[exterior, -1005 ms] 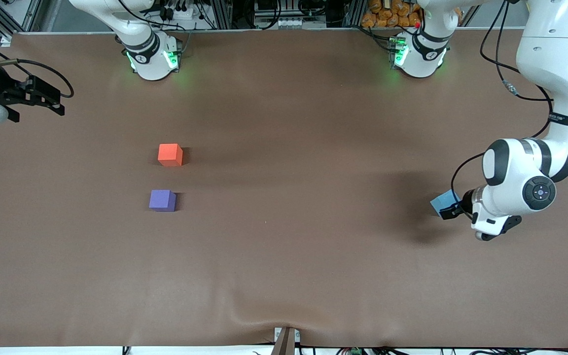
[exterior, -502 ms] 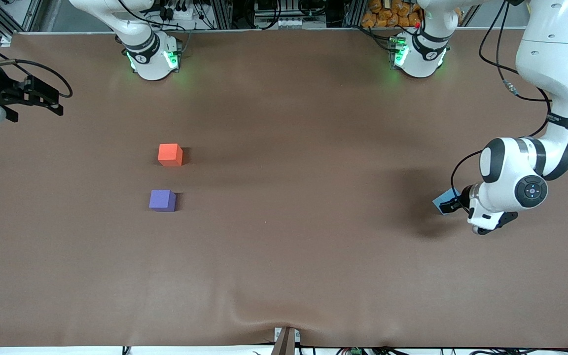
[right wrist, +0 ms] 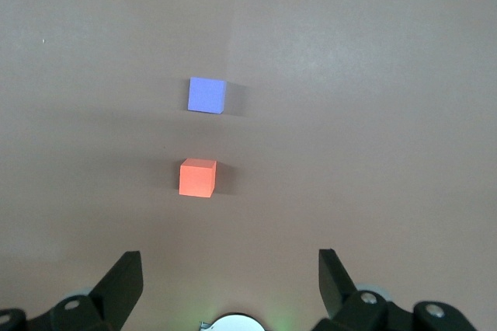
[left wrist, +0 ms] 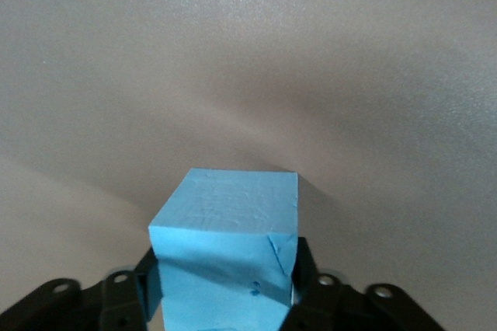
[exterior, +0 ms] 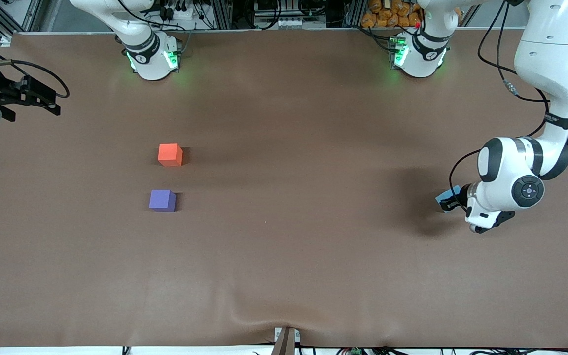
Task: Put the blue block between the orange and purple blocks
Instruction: 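Carry the blue block with the left gripper toward the table middle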
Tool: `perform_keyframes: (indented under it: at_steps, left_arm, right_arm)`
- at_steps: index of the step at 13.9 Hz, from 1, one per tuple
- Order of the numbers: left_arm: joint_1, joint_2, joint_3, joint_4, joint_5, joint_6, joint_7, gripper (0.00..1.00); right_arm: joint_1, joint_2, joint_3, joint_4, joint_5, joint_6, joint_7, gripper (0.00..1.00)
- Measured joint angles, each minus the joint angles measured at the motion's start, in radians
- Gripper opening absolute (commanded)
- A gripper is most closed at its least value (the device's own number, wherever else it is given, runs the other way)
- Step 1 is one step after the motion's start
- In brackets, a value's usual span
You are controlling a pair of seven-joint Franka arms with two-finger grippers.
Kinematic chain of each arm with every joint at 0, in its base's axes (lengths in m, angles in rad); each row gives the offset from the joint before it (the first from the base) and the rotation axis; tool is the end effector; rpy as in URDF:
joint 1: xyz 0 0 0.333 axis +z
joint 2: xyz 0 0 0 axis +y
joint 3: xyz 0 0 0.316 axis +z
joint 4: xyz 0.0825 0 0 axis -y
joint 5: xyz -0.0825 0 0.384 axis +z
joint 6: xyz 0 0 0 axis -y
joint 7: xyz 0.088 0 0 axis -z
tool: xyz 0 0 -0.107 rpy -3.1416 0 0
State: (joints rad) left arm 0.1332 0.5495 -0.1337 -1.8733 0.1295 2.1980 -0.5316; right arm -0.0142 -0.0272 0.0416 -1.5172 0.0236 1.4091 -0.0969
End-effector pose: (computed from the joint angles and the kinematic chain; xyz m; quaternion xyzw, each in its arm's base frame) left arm 0.6130 0.0071 0.2034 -0.9684 -0.2244 0.1015 0.0403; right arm 0.5287 0.0177 0.6506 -0.9971 -0.0634 0.0400 0.0125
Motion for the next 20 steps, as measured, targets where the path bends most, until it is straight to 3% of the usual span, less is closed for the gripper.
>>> perform_keyframes:
  at_steps: [8, 12, 16, 20]
  left_arm:
    - [-0.067, -0.102, -0.045, 0.028, 0.002, -0.001, -0.008, 0.35]
    - [-0.105, -0.142, -0.232, 0.033, 0.002, -0.042, -0.154, 0.35]
    - [-0.309, -0.124, -0.277, 0.083, 0.002, -0.045, -0.364, 0.35]
    - [-0.531, -0.010, -0.271, 0.177, 0.023, -0.046, -0.503, 0.37]
  right_arm:
    - [-0.001, 0.000, 0.001, 0.000, 0.001, -0.002, -0.003, 1.00]
    - [0.000, 0.000, 0.004, 0.001, 0.002, -0.002, -0.003, 1.00]
    - [-0.002, 0.013, 0.000, 0.001, 0.002, -0.002, -0.003, 1.00]
    - [-0.004, 0.059, -0.002, 0.000, 0.002, -0.004, -0.003, 1.00]
